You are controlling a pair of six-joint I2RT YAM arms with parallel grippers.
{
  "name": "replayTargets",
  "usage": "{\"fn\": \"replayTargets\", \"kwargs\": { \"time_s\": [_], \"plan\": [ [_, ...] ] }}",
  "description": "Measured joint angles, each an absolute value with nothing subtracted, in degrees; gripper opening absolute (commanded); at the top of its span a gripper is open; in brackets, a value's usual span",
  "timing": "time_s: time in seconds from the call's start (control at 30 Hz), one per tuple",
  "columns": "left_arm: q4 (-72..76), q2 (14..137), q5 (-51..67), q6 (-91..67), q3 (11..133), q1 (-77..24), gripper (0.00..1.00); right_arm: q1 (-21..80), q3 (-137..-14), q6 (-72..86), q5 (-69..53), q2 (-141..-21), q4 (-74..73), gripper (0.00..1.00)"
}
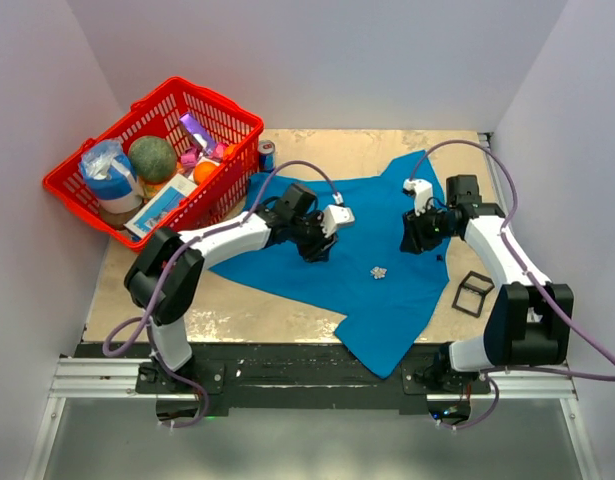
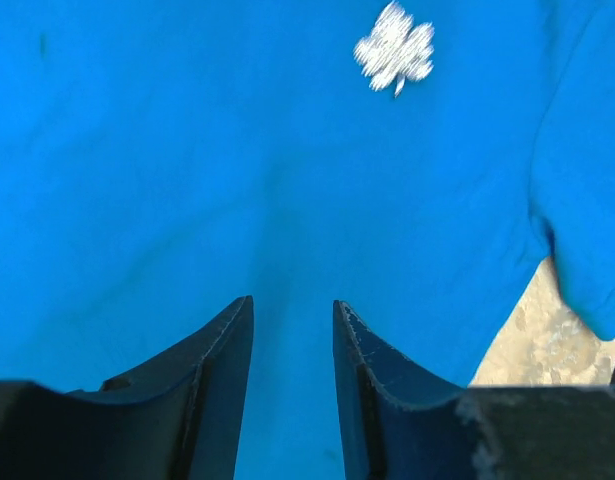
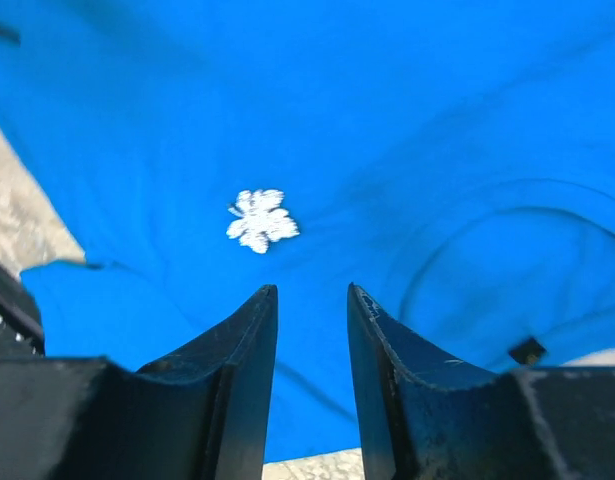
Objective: Remove the brooch from the garment
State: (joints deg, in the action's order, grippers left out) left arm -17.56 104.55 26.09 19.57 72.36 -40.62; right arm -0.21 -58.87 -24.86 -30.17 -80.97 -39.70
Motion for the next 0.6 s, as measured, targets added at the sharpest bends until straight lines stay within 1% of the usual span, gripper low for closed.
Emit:
{"fn": "replayTargets", "kwargs": {
  "time_s": [0.1,0.23,0.43,0.5,0.6],
  "plan": [
    [-18.22,101.58,24.77,18.0,67.61,-38.13,0.43,1.43,-59.4,-28.08,-31.97,-83.18,-41.89,0.41],
    [-20.38,95.22,23.31,20.29,62.76,-36.75,0.44,3.99,-62.5,-32.34,-33.21,-90.26,-45.5,0.4],
    [-23.18,90.85,22.7,26.22,61.6,-36.36,0.45,5.56,-71.75,-36.58,-33.93,-98.28,-51.44,0.41],
    [-24.27,90.85,22.59,27.79,61.6,-34.76,0.45,6.44,-76.47,-37.63,-33.89,-100.71,-52.31,0.41],
    [-25.17,90.87,22.06,29.56,61.58,-30.94,0.45,9.08,-79.66,-39.59,-33.12,-102.83,-51.55,0.42]
  ]
}}
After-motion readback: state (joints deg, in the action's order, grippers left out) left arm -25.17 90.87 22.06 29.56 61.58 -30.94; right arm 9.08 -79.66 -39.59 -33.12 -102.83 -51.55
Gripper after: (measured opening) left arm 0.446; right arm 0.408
